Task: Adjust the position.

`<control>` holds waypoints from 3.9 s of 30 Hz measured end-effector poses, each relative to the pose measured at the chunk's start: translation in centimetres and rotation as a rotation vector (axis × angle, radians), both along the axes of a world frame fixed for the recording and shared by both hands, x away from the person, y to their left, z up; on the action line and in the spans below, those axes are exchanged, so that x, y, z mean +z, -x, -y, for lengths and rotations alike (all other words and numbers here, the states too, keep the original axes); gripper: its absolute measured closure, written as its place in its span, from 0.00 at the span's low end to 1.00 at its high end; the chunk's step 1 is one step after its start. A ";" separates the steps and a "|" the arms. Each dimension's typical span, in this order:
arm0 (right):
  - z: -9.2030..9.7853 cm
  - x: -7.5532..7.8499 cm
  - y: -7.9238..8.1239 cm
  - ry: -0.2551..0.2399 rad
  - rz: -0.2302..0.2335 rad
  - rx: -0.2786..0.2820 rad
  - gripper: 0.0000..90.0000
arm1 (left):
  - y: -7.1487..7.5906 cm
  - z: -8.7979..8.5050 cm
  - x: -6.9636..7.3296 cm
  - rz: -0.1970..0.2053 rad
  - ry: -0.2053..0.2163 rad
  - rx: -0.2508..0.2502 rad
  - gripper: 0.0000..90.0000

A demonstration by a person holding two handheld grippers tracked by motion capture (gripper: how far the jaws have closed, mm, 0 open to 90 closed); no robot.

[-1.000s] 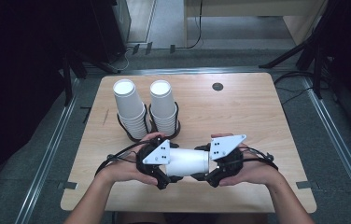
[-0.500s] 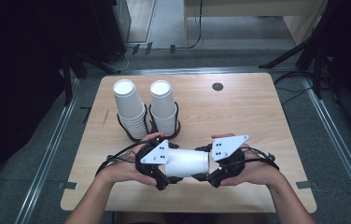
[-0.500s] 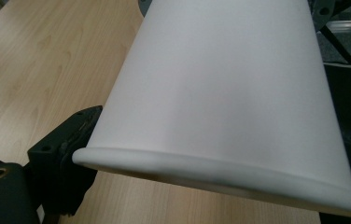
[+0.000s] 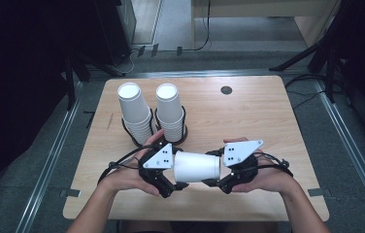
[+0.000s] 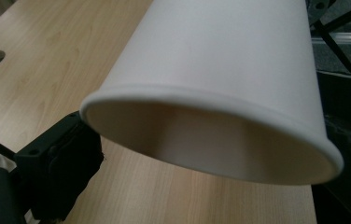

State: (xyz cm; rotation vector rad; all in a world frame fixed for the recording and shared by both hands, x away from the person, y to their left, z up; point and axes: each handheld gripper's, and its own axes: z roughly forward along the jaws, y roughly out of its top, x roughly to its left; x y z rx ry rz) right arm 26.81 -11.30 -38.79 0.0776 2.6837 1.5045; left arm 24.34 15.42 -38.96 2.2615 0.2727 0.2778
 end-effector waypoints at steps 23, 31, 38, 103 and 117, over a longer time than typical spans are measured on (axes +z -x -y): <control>1.1 0.1 -0.4 -0.123 -0.030 -0.059 0.27 | 0.3 -2.2 -1.8 -0.045 0.248 0.118 0.02; 1.1 -0.3 -0.4 -0.180 -0.061 -0.057 0.27 | 0.2 -1.9 -2.3 -0.085 0.360 0.128 0.02; 1.1 -0.5 -0.4 -0.197 -0.070 -0.055 0.27 | 0.0 -2.1 -2.2 -0.123 0.468 0.121 0.02; 0.9 -0.9 -0.2 -0.189 -0.101 0.033 0.27 | 0.0 -1.7 -1.7 -0.160 0.552 0.018 0.08; 0.7 -0.8 -0.2 -0.182 -0.115 0.056 0.26 | 0.2 -2.0 -1.6 -0.153 0.546 -0.002 0.09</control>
